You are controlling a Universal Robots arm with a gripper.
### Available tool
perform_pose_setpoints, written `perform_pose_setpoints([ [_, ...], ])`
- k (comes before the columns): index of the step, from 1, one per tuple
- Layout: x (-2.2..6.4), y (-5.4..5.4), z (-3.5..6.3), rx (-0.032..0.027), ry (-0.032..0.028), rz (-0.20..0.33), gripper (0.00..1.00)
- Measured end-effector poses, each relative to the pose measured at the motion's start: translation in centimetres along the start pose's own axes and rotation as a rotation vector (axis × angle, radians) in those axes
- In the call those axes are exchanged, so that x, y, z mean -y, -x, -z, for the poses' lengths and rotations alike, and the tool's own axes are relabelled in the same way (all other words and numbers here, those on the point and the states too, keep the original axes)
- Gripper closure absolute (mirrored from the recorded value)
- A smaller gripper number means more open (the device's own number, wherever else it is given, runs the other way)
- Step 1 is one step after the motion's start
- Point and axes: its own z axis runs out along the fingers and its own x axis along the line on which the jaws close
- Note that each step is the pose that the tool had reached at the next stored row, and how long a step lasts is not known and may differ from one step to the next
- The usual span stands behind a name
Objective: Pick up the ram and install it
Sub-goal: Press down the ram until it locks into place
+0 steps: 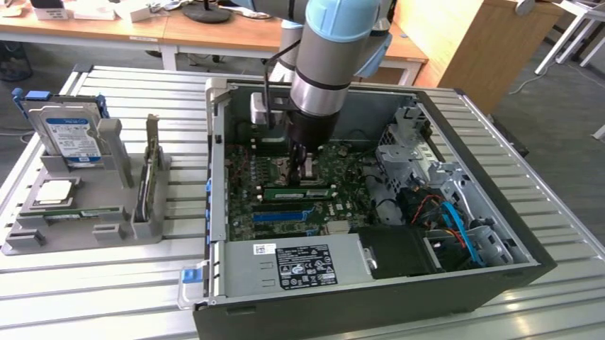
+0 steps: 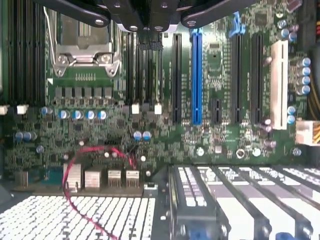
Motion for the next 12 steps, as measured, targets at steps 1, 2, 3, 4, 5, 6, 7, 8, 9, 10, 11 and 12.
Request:
perform_pose_setpoints([
  [1, -0.19, 0.0, -0.01, 0.0, -0.0005, 0.0, 0.9],
  [2, -0.37, 0.01, -0.01, 0.0001, -0.001, 0.0, 0.9],
  [3, -0.55, 0.02, -0.02, 0.0001, -0.0015, 0.0, 0.9],
  [4, -0.69, 0.02, -0.02, 0.0001, -0.0018, 0.0, 0.9],
  [5, -0.75, 0.02, -0.03, 0.0002, -0.0019, 0.0, 0.9],
  [6, -0.75, 0.02, -0.03, 0.0001, -0.0019, 0.0, 0.9],
  [7, -0.75, 0.02, -0.03, 0.0001, -0.0019, 0.0, 0.9],
  [8, -0.75, 0.02, -0.03, 0.0001, -0.0019, 0.0, 0.9],
  [9, -0.75, 0.02, -0.02, 0.0001, -0.0019, 0.0, 0.9],
  [10, -0.75, 0.02, -0.02, 0.0, -0.0019, 0.0, 0.9],
  [11, -0.76, 0.01, -0.02, 0.0, -0.0019, 0.0, 0.9],
  [12, -0.77, -0.01, -0.03, 0.0, -0.0019, 0.0, 0.9],
])
